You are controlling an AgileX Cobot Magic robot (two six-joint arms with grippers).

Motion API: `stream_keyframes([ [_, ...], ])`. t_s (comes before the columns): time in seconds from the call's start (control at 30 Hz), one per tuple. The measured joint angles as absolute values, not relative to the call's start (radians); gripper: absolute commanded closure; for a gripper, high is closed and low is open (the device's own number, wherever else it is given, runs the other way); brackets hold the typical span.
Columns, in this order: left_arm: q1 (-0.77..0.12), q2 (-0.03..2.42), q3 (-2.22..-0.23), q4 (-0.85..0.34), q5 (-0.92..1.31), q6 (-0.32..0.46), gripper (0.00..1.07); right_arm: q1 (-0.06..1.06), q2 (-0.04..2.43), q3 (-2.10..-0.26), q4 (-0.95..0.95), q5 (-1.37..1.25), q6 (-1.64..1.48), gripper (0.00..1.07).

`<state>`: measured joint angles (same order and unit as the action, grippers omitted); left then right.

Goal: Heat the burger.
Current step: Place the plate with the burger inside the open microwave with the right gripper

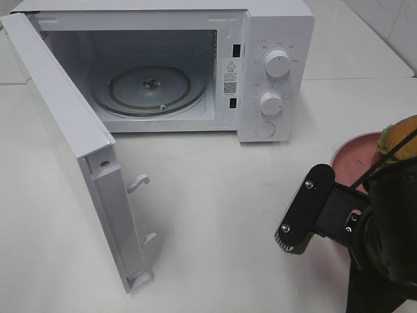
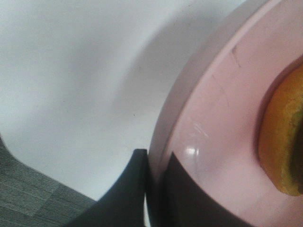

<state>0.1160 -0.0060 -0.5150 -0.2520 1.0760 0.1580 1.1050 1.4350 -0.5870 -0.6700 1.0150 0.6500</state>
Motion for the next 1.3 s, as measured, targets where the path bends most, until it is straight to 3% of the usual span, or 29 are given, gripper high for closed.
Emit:
stream_keyframes([
  [1.3, 0.116, -0.006, -0.515, -0.252, 1.076, 0.158, 0.09, 1.105, 1.435, -0.579, -0.841, 0.763, 0.191, 1.05],
])
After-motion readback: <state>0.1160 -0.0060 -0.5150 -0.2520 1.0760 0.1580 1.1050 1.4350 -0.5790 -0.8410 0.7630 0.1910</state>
